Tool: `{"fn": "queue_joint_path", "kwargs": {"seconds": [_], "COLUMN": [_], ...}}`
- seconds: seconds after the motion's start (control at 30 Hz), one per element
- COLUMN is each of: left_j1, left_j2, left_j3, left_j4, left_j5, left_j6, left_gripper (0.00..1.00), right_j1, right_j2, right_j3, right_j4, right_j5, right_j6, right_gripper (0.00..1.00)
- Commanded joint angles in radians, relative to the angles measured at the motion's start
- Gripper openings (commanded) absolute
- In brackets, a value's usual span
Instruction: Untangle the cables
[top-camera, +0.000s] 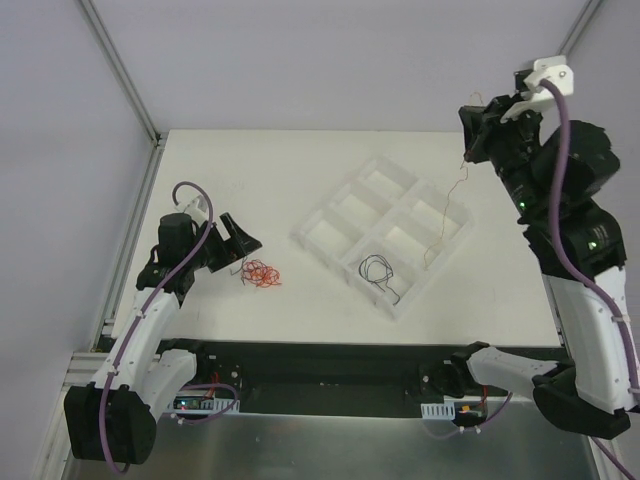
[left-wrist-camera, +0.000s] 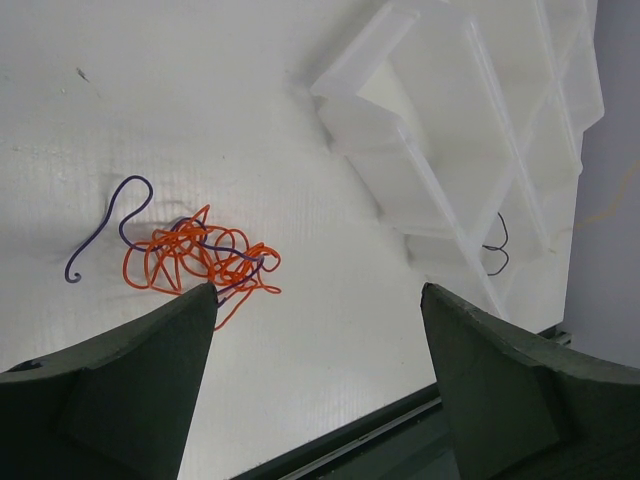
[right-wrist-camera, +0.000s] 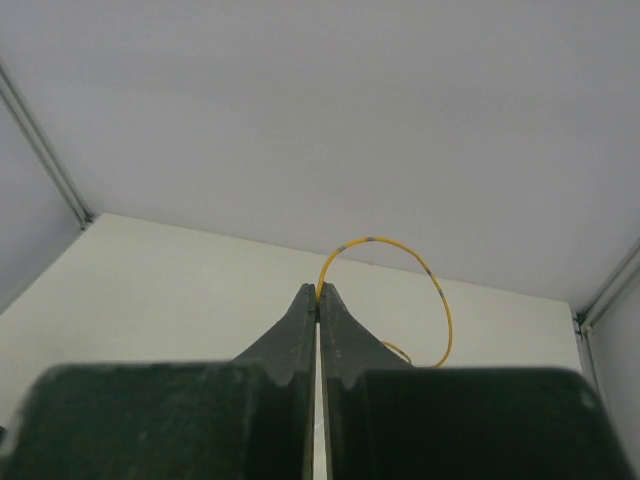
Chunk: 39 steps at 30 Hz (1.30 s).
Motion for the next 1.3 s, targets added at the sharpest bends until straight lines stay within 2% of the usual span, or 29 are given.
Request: {"fn": "queue_joint_path", "kwargs": {"seconds": [0.0, 0.1, 0.27, 0.5, 0.57, 0.7, 0.8, 0.87, 1.1, 1.27], "left_j1": [0.011, 0.011, 0.011, 0.011, 0.011, 0.011, 0.011, 0.011, 0.011, 0.011], "left_j2": [0.010, 0.009, 0.004, 0.014, 0.018, 0.012, 0.012, 0.012, 0.018, -0.002], "left_j3": [0.035, 0.037, 0.029, 0.037, 0.043, 0.061, 0.077, 0.084, 0.086, 0.078], "left_j4": [0.003, 0.003, 0.000, -0.005, -0.009, -0.031, -0.052, -0.061, -0.065, -0.074], "left_j5": [0.041, 0.041, 0.038, 0.027, 0.023, 0.006, -0.002, -0.003, 0.008, 0.015], "left_j6": [0.029, 0.034, 0.037, 0.052, 0.055, 0.071, 0.092, 0.101, 0.100, 0.100], "left_gripper": [0.82, 0.82, 0.82, 0.82, 0.82, 0.82, 0.82, 0.81, 0.81, 0.81], "right_j1": [-0.092, -0.146, -0.147, -0.149, -0.149, -0.147, -0.150, -0.163, -0.224, -0.262], "right_j2": [0.002, 0.001, -0.063, -0.171, -0.171, -0.173, -0.143, -0.122, 0.002, 0.177], "right_j3": [-0.133, -0.220, -0.426, -0.593, -0.606, -0.688, -0.731, -0.771, -0.874, -0.845], "right_j4": [0.109, 0.110, 0.171, 0.236, 0.187, 0.112, 0.046, 0.044, 0.225, 0.271], "right_j5": [-0.088, -0.140, -0.291, -0.473, -0.463, -0.287, -0.130, -0.099, -0.303, -0.423], "right_j6": [0.034, 0.117, 0.229, 0.326, 0.332, 0.315, 0.311, 0.318, 0.364, 0.421], "right_gripper": [0.00, 0.00, 0.00, 0.00, 0.01, 0.00, 0.00, 0.00, 0.00, 0.00]}}
